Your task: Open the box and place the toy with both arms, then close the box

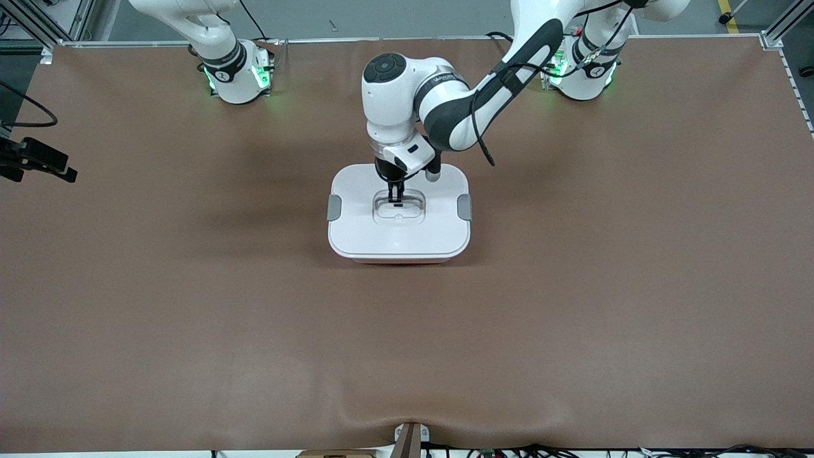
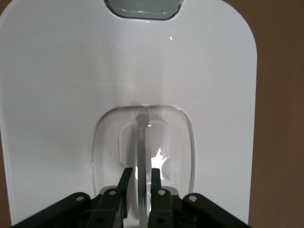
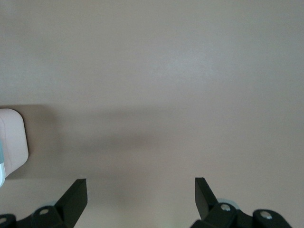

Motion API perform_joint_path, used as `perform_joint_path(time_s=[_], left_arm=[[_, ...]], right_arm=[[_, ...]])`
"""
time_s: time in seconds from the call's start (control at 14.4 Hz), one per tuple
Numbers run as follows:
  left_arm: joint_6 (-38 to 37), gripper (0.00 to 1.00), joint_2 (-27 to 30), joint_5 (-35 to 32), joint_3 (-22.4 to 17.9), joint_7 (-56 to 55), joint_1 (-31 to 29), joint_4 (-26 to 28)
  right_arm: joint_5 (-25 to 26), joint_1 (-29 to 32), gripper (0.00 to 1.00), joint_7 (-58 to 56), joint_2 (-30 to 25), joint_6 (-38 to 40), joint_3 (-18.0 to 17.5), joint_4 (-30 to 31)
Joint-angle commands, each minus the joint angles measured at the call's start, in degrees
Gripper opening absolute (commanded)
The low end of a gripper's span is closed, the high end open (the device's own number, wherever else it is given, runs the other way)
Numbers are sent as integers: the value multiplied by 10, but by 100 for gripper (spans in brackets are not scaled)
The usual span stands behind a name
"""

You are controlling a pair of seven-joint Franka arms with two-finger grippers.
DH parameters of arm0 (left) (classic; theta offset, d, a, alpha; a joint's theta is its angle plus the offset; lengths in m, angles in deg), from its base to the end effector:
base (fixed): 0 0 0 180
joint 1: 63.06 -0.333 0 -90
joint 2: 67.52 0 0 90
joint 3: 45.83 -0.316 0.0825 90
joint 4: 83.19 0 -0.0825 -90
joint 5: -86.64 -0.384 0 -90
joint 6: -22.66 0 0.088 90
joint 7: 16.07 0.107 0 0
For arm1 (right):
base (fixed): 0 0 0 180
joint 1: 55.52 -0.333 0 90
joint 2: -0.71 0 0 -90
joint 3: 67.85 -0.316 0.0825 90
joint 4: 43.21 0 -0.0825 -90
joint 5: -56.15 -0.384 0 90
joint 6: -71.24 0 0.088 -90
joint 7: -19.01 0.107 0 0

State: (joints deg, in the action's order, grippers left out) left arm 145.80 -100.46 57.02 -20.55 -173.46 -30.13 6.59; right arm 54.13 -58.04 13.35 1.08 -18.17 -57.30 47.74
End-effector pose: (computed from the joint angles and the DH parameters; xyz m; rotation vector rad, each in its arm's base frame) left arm 0.4248 -0.5576 0.3398 2.1581 2.0761 0.2650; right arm 0.5498 -0.0734 0.6123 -3.1028 0.0646 0.0449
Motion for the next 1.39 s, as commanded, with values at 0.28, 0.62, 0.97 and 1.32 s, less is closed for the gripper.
perform_joint_path(time_s=[0.28, 0.62, 0.97, 1.32], left_arm=[[-135, 100, 81, 57, 6, 121, -29, -32], [-204, 100, 113, 131, 7, 309, -119, -64], [-240, 100, 117, 169, 2, 566, -240, -65], [-241, 100, 118, 164, 4, 801, -348, -66]], right_arm=[[1, -18, 100, 6, -3, -3, 2, -6], [8, -27, 100, 7, -3, -9, 3, -5], [39, -27, 100, 6, -3, -3, 3, -19], [33, -20, 100, 9, -3, 8, 4, -18]])
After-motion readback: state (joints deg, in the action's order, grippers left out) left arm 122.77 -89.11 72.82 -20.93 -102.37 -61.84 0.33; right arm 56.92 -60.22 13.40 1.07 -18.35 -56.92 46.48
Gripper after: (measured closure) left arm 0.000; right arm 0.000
